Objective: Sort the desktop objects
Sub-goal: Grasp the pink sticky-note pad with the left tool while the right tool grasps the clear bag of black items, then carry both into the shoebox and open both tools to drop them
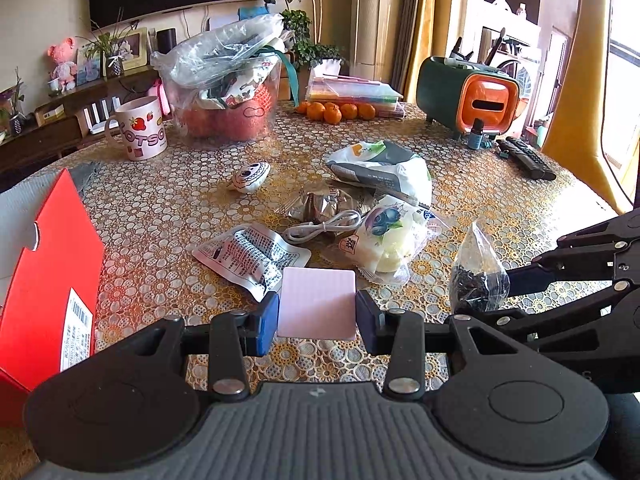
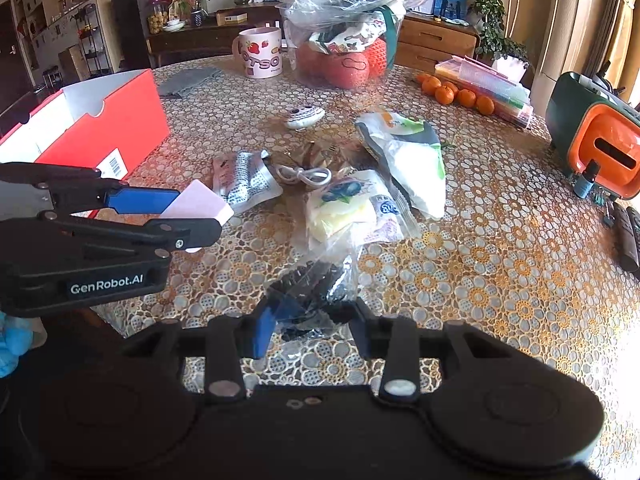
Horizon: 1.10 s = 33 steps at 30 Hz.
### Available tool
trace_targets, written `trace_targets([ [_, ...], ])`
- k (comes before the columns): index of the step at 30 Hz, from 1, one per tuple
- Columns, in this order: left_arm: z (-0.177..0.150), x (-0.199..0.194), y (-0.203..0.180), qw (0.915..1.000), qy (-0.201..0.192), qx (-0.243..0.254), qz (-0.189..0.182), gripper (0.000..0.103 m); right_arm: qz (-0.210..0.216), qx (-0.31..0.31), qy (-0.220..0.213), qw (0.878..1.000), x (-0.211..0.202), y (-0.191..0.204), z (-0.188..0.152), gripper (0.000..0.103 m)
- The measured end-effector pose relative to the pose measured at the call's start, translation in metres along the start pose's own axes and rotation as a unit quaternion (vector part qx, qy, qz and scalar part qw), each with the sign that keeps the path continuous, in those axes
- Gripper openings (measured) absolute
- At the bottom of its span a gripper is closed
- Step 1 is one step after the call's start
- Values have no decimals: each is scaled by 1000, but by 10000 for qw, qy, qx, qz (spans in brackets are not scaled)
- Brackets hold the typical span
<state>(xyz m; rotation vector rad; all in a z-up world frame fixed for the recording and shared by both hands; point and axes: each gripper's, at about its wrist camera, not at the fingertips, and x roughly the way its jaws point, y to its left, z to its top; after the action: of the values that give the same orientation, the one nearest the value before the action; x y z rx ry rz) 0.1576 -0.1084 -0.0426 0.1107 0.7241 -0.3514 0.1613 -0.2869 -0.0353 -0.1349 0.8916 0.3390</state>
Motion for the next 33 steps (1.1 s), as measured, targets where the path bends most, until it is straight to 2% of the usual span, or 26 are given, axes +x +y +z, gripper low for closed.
trace_targets([
  [13, 7, -59, 36, 9994, -263, -26, 227, 40, 186, -217, -239, 9993, -28, 47, 27, 38],
  [33, 13, -125, 137, 9944, -679, -284, 761, 40, 615, -778, -623, 9931, -37, 148, 87, 38],
])
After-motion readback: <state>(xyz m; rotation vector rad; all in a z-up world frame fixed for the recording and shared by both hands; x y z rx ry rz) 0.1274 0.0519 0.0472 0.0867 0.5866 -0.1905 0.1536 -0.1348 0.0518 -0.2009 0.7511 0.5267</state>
